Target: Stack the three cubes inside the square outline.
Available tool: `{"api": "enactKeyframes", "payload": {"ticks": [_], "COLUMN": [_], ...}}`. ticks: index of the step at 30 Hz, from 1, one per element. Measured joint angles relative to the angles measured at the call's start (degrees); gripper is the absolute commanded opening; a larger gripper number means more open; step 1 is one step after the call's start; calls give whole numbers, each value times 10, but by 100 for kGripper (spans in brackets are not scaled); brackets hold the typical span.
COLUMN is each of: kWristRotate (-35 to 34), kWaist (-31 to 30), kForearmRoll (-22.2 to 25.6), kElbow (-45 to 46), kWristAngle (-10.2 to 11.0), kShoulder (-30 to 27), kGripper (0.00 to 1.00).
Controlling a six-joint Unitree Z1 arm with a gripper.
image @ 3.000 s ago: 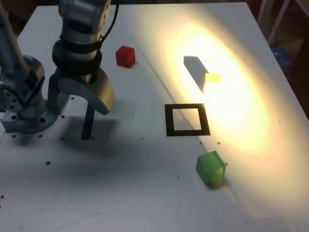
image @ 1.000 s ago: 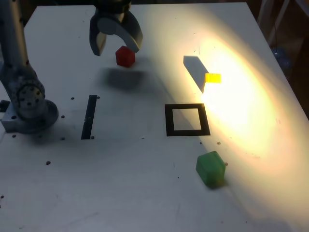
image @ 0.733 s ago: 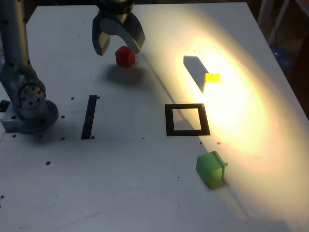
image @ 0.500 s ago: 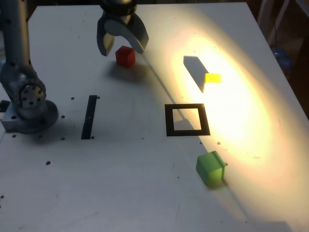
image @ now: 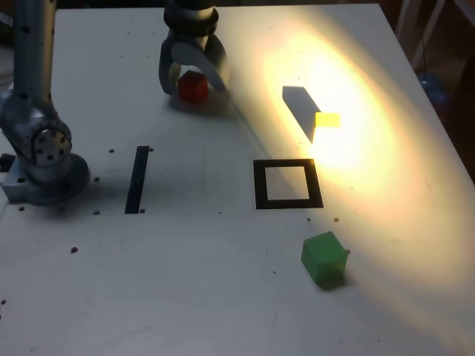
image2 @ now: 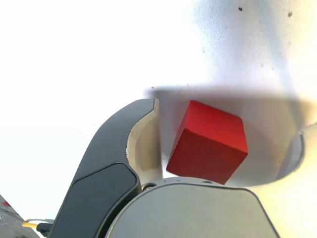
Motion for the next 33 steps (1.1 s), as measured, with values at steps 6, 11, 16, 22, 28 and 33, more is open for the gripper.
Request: {"api": "enactKeyframes", "payload": {"ticks": [6,11,16,22,28,33], "kWristRotate": [-4,-4,-4,-5,-5,-5], "kWaist": [0,-1,-4,-4,-5,-9], "kForearmRoll": [0,-3,-5,-5,-5,-4], "kElbow": [2,5,7,8,8,8], "kWristAngle": [1,2,3,3,1,-4], "kShoulder": [0,-6,-11,-12,-14,-16], "kGripper": [55,43,42,40,38,36]}}
